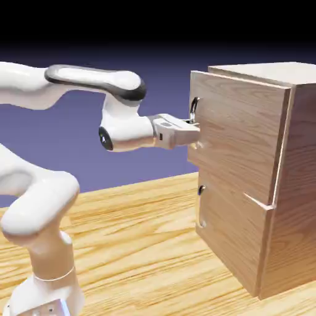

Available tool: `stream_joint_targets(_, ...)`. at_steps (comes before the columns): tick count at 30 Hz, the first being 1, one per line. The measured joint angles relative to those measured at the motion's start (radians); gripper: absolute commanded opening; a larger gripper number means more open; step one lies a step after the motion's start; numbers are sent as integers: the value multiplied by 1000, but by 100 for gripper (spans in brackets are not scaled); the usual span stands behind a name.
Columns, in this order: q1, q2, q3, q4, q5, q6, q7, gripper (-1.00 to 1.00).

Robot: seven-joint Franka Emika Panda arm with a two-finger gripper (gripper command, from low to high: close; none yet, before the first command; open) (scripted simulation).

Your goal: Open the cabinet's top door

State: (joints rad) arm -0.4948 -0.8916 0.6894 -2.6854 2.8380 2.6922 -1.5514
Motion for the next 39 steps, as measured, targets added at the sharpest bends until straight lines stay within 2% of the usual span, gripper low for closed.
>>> stream_joint_targets(3, 97, 41, -100, -4, 16, 18, -106, -100)
stream_joint_targets(11, 309, -81, -354, -163, -329, -52, 56, -100)
stream_joint_targets(19, 423, -218, -573, -276, -677, -111, 215, -100)
stream_joint_targets(29, 427, -368, -815, -366, -1117, -242, 414, -100)
stream_joint_targets(39, 314, -400, -1111, -361, -1548, -528, 533, -100)
